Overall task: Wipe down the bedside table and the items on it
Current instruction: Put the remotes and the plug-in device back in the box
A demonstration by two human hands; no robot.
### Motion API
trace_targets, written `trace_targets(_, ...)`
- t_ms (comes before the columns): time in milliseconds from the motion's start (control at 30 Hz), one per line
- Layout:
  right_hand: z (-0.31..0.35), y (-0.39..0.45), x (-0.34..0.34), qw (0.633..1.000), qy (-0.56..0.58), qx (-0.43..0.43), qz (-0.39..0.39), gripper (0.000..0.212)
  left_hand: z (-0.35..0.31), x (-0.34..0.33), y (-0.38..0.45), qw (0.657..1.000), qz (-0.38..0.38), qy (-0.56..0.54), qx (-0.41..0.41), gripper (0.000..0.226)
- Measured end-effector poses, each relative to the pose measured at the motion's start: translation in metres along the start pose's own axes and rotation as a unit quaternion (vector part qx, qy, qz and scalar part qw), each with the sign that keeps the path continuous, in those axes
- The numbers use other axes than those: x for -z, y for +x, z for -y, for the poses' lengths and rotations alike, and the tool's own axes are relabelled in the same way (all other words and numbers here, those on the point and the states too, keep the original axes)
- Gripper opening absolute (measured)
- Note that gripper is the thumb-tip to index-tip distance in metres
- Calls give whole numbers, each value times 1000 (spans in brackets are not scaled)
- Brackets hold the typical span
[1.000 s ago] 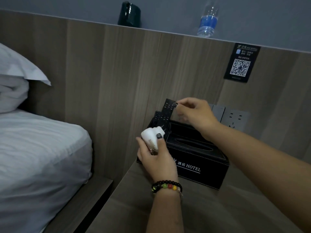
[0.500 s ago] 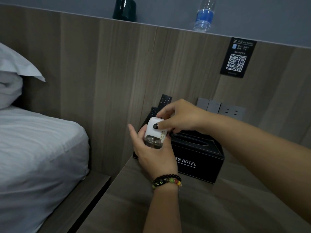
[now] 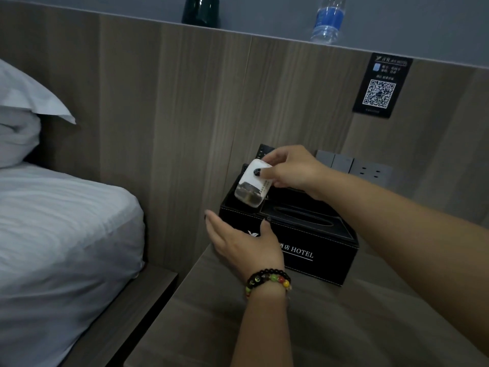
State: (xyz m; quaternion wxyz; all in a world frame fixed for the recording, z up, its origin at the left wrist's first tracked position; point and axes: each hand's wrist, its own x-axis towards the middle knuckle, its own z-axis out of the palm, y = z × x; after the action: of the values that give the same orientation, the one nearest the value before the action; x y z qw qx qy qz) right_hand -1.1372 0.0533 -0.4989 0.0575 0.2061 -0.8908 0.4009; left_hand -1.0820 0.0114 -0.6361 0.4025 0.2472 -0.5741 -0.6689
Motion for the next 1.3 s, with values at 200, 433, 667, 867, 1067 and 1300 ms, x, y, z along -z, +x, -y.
trace_targets(200, -11, 8, -22, 994, -64, 67, -61, 23, 2, -1, 1, 993, 96, 50, 44, 95)
trace_targets(433, -23, 9, -47, 986, -135, 95, -11, 27, 8, -6, 3, 986, 133, 84, 61, 89)
trace_targets(667, -29, 9, -54, 981, -146, 123, -28, 26, 8, -5, 4, 982, 139, 117, 51, 85)
trace_targets(867, -30, 1, -53, 979, -143, 144, -10, 25, 4, -4, 0, 979, 150, 129, 45, 84)
trace_targets(1067, -30, -6, -46, 979, -145, 141, -8, 35, 6, -4, -1, 977, 151, 148, 41, 86)
trace_targets(1300, -37, -58, 7, 987, -124, 99, -29, 28, -4, -7, -8, 981, 114, 148, 45, 90)
